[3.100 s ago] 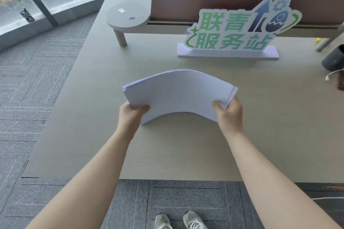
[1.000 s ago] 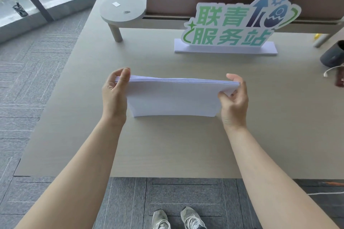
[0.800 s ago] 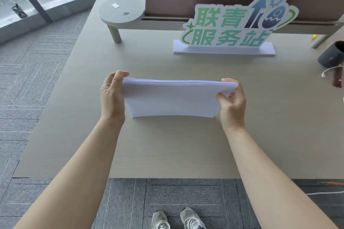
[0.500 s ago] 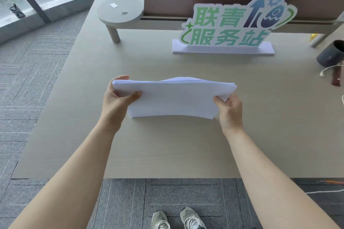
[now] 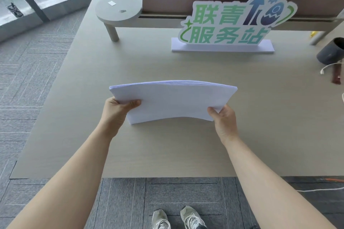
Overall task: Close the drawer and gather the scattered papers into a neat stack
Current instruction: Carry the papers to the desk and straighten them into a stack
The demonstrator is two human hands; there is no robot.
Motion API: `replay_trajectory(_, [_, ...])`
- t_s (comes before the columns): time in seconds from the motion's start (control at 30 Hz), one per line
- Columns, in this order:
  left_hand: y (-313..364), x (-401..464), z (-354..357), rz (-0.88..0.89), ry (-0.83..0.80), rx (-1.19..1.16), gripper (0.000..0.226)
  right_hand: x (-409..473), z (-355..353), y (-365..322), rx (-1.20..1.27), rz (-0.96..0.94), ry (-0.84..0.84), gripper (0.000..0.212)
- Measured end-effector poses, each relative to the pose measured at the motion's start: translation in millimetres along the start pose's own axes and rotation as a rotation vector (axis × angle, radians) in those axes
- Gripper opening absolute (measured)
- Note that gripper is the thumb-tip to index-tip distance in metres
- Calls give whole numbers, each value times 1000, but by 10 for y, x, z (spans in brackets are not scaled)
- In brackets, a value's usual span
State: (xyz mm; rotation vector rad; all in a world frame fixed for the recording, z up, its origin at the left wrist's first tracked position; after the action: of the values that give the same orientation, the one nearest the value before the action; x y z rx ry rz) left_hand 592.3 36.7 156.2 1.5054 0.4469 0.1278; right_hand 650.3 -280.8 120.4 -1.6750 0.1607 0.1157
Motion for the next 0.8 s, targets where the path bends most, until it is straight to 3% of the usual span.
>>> replay_trajectory(0.17, [10, 4, 29, 30, 89, 20, 16, -2, -39, 76, -121, 35, 29, 14])
replay_trajectory(0.33, [24, 11, 13, 16, 169, -68, 16, 56, -76, -17, -93, -8, 75, 8])
replay_trajectory(0.53, [3, -4, -101, -85, 246, -250, 21, 10, -108, -87, 256, 105, 76, 16])
replay_trajectory(0.67, [-56, -96, 18, -167, 251, -370, 27, -116, 156, -124, 573, 239, -45, 19])
replay_trajectory(0.8, [-133, -256, 210, -244, 295, -474, 15, -275, 538, -239, 533, 215, -160, 22])
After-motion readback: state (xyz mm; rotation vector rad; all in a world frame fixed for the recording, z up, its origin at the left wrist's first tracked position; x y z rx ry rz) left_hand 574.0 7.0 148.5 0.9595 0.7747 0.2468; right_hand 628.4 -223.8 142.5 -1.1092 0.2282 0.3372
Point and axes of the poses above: each hand's wrist, its own x-axis towards the middle knuckle, its own z-axis out of the palm, y = z × x, the point moved 5 cm from there along x, towards the middle knuckle
